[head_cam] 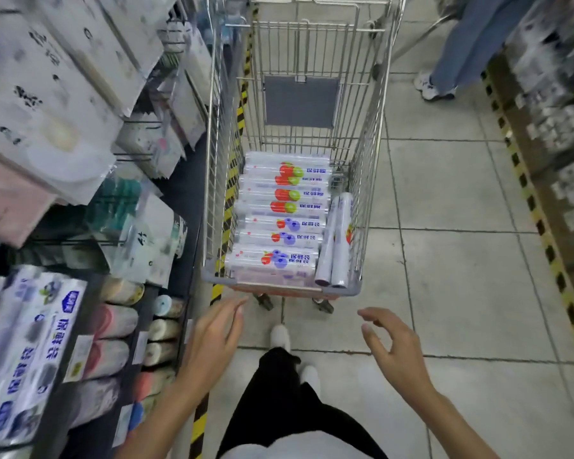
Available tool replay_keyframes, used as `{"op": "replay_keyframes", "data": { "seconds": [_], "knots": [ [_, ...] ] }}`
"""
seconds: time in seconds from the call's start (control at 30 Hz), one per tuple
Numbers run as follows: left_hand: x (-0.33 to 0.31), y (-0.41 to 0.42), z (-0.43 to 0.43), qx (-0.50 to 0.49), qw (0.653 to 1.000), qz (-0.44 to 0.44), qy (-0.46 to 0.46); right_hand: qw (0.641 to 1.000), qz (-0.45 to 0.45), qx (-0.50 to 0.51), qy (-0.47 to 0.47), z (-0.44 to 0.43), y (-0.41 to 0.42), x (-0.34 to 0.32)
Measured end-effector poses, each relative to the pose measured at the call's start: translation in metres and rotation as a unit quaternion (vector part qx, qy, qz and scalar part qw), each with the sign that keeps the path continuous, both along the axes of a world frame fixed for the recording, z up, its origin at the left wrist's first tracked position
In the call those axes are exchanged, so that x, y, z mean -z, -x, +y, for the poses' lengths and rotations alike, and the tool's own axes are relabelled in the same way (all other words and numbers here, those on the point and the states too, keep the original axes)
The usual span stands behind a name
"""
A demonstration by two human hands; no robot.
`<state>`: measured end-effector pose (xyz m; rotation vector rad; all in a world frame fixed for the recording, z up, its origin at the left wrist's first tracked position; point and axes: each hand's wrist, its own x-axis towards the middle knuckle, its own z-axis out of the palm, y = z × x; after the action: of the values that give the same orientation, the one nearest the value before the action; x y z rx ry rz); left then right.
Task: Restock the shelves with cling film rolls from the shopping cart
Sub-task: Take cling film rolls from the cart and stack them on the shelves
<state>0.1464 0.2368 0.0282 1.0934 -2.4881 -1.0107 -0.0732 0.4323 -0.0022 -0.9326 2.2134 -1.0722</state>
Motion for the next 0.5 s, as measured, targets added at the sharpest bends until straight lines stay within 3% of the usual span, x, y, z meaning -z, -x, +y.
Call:
{"op": "replay_keyframes", "data": {
  "seconds": [0.23, 0.5],
  "knots": [
    [0.046, 0.111, -0.126, 0.029, 0.998, 0.0, 0.047, 0.999, -0.001, -0.037, -0.001, -0.151, 0.09, 0.025],
    [0.168, 0.204, -0.233, 0.052, 0.988, -0.135, 0.046, 0.99, 0.046, -0.097, -0.095, -0.334, 0.176, 0.141]
  ]
}}
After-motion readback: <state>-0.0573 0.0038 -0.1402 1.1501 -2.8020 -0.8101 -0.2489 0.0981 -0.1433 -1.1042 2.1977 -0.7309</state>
